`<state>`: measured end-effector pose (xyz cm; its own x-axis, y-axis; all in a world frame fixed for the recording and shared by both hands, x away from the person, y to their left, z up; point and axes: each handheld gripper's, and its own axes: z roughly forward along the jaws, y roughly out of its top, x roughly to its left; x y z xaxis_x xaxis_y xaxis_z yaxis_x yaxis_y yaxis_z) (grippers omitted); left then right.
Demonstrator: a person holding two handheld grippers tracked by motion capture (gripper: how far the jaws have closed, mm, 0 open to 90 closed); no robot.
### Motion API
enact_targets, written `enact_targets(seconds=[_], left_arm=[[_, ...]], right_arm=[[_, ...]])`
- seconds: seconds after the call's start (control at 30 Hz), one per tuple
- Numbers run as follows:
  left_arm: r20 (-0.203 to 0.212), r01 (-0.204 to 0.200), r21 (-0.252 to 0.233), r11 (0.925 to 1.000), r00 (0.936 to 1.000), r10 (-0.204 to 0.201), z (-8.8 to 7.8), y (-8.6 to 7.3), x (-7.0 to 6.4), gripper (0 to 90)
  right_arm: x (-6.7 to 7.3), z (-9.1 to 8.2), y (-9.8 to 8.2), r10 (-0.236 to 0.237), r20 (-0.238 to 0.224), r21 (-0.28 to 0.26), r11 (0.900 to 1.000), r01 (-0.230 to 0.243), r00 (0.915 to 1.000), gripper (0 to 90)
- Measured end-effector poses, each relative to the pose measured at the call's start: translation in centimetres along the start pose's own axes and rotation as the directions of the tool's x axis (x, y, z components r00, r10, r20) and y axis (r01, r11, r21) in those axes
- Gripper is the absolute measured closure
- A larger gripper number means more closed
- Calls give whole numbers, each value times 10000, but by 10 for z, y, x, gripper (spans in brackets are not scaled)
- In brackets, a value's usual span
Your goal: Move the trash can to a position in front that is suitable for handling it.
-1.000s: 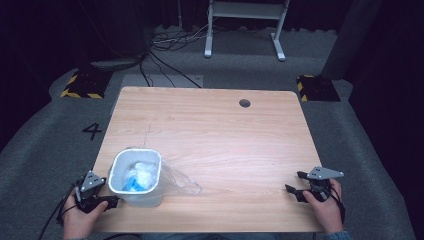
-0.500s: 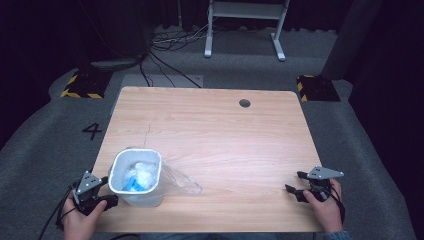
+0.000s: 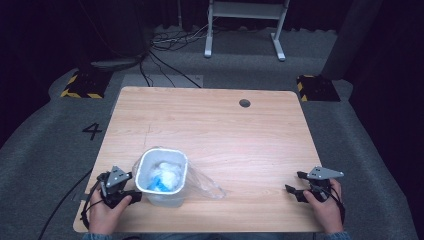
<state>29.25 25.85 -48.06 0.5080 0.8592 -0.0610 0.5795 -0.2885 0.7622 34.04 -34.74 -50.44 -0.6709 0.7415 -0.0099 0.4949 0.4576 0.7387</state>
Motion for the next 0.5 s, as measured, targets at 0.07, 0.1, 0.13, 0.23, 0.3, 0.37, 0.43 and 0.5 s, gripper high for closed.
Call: enact_targets(seconds=[0.07, 0.1, 0.13, 0.23, 0.3, 0.37, 0.43, 0.5], left_arm=[[245, -174, 84, 9998, 9996, 171, 6, 5, -10, 297], [321, -284, 153, 9995, 9991, 279, 9, 7, -15, 296], [412, -260, 172, 9995, 9988, 252, 12, 9, -20, 294], [586, -480, 273, 9985, 9972, 463, 19, 15, -33, 294], [733, -691, 396, 9968, 9951, 661, 23, 19, -42, 297], [981, -901, 473, 9948, 9915, 851, 28, 22, -52, 297], [1229, -1050, 530, 9931, 9876, 978, 31, 25, -62, 296], [1440, -1269, 502, 9906, 9824, 1186, 36, 28, -72, 295]], right_arm=[[0, 0, 0, 0, -4, 2, 10000, 0, 10000, 231], [0, 0, 0, -2, -10, 4, 10000, 2, 10000, 231], [0, 0, 0, 0, -7, 4, 10000, 0, 10000, 231], [0, 0, 0, -1, -12, 4, 10000, 1, 10000, 231], [0, 0, 0, -11, -21, 2, 10000, 11, 10000, 231], [0, 0, 0, -10, -20, 5, 10000, 10, 10000, 231], [0, 0, 0, -6, -31, 19, 10000, 6, 10000, 231], [1, 0, 0, -37, 45, 19, 10000, 37, 10000, 220]])
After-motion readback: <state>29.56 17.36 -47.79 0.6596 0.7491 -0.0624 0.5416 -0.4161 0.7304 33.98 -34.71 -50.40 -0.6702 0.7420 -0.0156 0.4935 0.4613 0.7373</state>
